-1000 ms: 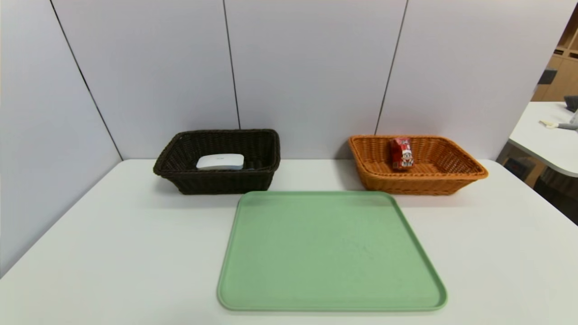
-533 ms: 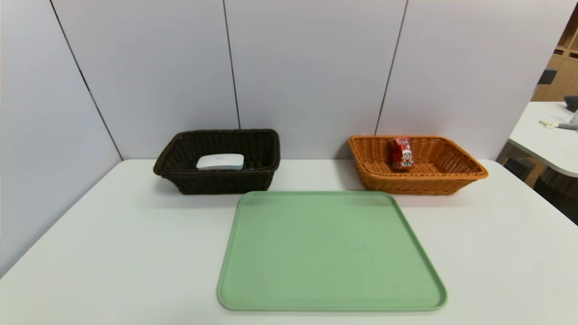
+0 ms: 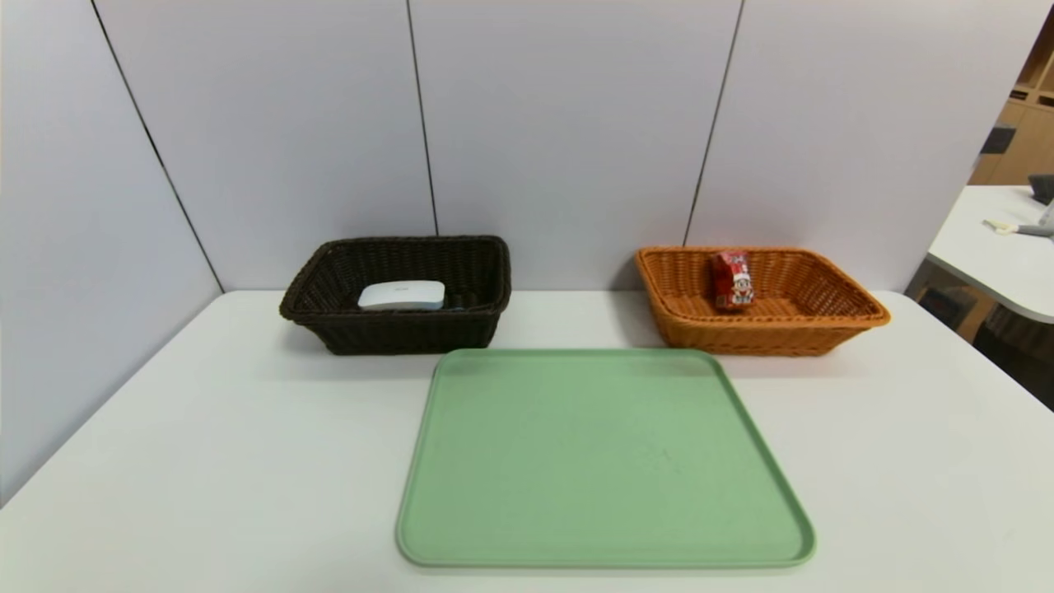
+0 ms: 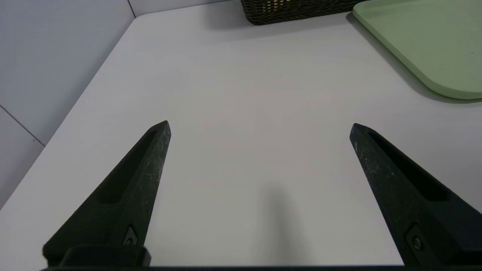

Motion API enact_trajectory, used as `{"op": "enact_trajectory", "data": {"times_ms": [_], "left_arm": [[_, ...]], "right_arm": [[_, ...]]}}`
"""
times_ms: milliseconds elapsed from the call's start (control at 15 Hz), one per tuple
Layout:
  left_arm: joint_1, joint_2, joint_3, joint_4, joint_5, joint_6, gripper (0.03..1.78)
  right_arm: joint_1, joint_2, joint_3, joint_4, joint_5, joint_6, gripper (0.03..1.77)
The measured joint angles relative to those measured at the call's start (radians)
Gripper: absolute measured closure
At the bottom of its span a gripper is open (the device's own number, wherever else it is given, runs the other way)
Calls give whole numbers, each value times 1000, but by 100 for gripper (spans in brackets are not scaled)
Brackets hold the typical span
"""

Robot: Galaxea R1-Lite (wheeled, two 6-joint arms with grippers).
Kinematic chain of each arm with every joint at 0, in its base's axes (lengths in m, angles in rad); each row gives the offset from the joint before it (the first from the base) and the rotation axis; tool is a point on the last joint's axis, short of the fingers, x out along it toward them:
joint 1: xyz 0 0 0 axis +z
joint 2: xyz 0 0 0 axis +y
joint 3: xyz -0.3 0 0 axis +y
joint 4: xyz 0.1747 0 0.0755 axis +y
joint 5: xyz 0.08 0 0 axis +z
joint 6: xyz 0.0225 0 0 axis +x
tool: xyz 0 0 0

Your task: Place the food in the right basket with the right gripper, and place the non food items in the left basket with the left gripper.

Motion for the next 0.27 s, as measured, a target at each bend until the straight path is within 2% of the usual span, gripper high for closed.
{"op": "enact_trajectory", "data": {"times_ms": [267], "left_arm": [[-1, 0, 0, -1, 0, 0, 12]], "right_arm": [[0, 0, -5, 1, 11, 4, 11]]}}
